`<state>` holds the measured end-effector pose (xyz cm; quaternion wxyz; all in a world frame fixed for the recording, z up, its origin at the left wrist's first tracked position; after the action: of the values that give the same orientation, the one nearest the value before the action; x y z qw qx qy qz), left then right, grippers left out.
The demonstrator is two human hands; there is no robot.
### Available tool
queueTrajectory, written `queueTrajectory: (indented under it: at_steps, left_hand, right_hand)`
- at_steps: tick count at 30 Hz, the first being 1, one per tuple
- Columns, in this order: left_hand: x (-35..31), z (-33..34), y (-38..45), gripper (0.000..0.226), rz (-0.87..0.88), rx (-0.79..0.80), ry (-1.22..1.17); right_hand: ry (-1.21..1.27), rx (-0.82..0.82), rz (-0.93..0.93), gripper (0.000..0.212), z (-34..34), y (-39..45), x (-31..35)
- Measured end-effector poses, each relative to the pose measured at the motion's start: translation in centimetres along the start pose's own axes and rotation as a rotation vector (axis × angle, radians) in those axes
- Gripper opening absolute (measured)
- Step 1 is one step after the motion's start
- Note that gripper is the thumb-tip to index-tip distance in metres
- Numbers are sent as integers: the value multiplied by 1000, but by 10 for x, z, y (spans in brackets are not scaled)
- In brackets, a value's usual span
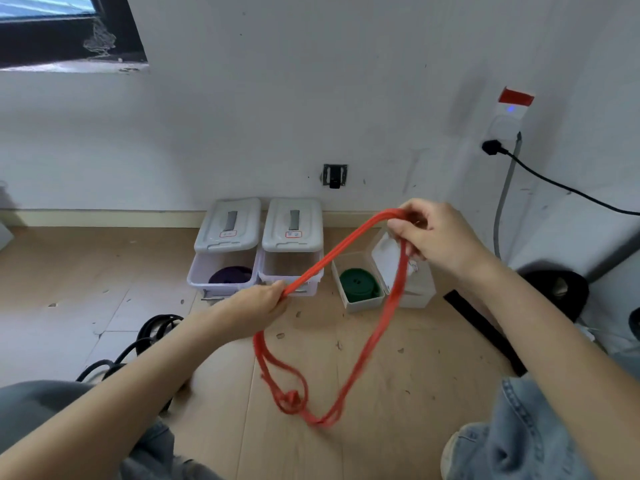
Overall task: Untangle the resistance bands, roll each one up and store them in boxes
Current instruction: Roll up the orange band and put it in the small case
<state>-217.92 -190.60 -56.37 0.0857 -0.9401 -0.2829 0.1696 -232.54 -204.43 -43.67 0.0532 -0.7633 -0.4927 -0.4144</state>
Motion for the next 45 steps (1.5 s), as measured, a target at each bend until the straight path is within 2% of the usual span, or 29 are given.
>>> queueTrajectory:
  at_steps: [1,3,5,6,8,9,12,14,16,18,21,22,26,30,33,34,36,38,39,42,45]
  left_hand:
    - [4,-5,0,17,-32,-14,-28]
    - [-2,-32,-5,17,-22,-92,-196]
    - [-21,-59,-16,20,82,-155,-332]
    - [-34,-66,-23,23,151,-160,-333]
    - [-62,-64,-37,24,264,-137,-217]
    - [-71,-59,-40,20,291,-118,-168]
    - [-81,-56,-41,17,324,-121,-152]
    - [-77,-56,-38,15,320,-99,-171]
    - [-66,-50,-34,19,276,15,-252]
    - [-57,-44,-33,22,226,73,-303]
    - [-63,-47,-39,23,275,-29,-246]
    - [-69,-48,-43,23,313,-63,-206]
    - [-81,-48,-47,20,386,-108,-151]
    - [-69,-43,-39,16,342,-54,-125]
    - [-59,-40,-35,26,271,-55,-65]
    - [-60,-41,-36,28,270,-44,-96]
    - [-71,-45,-43,26,320,-39,-195]
    - [-80,-46,-46,25,352,-21,-296]
    - [-80,-45,-44,25,332,5,-343]
    - [-58,-39,-30,28,138,180,-614]
    - [-30,-34,-24,40,-90,323,-947]
  right_hand:
    - [-60,72,43,11,2,-2,-10]
    - [-148,337,154,16,24,-15,-29]
    - [-265,598,182,32,50,-32,-35]
    - [-288,650,139,43,60,-36,-31]
    - [-162,629,1,58,77,-34,-7]
    - [-36,619,-37,57,84,-35,6]
    - [147,579,-64,23,98,-35,22]
    - [163,523,-90,3,91,-29,23]
    - [178,484,-87,9,76,-22,19]
    - [142,533,-50,7,67,-21,10]
    - [27,706,-8,10,81,-35,-3]
    - [47,718,-7,13,88,-39,-1]
    - [228,631,-75,8,92,-33,24]
    - [93,573,-69,9,71,-24,13]
    - [-16,653,-25,12,71,-30,-2]
    - [-13,695,-6,15,75,-34,-3]
    - [149,697,28,29,86,-41,4]
    - [296,617,25,37,92,-40,15]
    - [325,566,3,35,92,-37,19]
    - [333,431,-31,22,76,-27,23]
    - [262,396,-59,26,59,-21,21]
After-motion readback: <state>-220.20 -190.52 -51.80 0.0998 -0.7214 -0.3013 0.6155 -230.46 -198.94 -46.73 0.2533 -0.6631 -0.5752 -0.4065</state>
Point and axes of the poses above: each hand's wrist, its own y-axis towards the middle knuckle, its own z-axis out of the palm, x = y × z, the point moved 10 cm from there along y, towards the middle knuckle, and after that the axes turned 15 degrees about -z, right-handed, at the moved point
